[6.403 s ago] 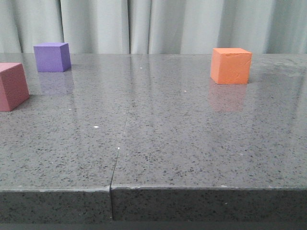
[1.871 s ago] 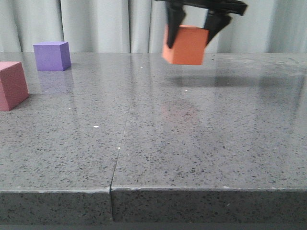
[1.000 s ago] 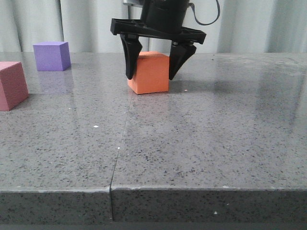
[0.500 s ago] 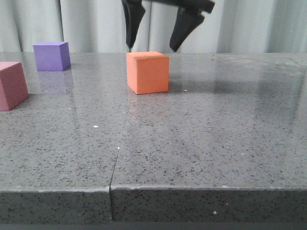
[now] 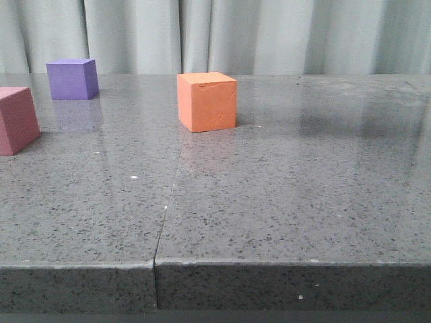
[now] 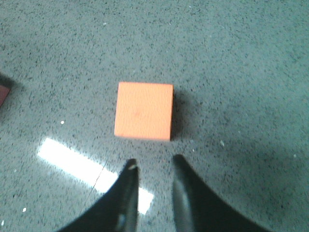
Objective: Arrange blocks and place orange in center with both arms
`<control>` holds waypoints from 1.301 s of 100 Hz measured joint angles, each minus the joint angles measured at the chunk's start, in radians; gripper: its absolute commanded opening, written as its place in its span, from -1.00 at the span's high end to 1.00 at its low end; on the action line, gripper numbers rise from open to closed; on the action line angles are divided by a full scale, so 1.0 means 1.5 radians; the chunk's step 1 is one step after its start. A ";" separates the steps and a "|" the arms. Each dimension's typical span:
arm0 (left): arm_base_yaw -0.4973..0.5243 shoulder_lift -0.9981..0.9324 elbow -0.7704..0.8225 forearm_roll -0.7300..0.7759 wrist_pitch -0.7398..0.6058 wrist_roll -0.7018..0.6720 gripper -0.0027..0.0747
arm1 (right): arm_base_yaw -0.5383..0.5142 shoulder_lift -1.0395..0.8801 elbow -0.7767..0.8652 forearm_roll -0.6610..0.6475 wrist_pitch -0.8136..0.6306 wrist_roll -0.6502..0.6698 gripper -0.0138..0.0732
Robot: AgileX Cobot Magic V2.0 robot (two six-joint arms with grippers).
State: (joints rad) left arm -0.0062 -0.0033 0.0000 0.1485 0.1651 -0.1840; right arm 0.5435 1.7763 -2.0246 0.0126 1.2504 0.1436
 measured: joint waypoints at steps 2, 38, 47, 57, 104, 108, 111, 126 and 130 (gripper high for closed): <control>0.000 0.000 0.000 0.000 0.000 0.000 0.98 | 0.000 -0.010 0.008 0.000 0.000 0.000 0.66; 0.000 0.000 0.000 0.000 0.000 0.000 0.98 | -0.001 -0.270 0.364 -0.001 -0.169 0.025 0.77; 0.000 0.000 0.000 0.000 0.000 0.000 0.98 | -0.003 -0.346 0.459 -0.002 -0.225 0.026 0.77; 0.000 0.000 0.000 0.001 0.000 0.000 0.98 | -0.003 -0.429 0.554 -0.003 -0.293 0.026 0.77; 0.000 0.000 0.000 0.001 0.000 0.000 0.98 | -0.003 -0.829 0.962 -0.003 -0.547 0.026 0.77; 0.000 0.000 0.000 0.001 0.000 0.000 0.98 | -0.003 -0.863 0.991 -0.003 -0.553 0.026 0.77; 0.000 0.000 0.000 0.001 0.000 0.000 0.98 | -0.003 -0.895 1.009 -0.003 -0.554 0.026 0.77; 0.000 0.000 0.000 0.001 0.000 0.000 0.98 | -0.003 -1.022 1.081 0.006 -0.550 0.026 0.77; 0.000 0.000 0.000 0.001 -0.002 0.000 0.98 | -0.003 -1.054 1.096 0.006 -0.548 0.026 0.77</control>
State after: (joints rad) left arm -0.0062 -0.0033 0.0000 0.1503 0.1626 -0.1840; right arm 0.5397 0.1957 -0.3801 0.0213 0.4278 0.1830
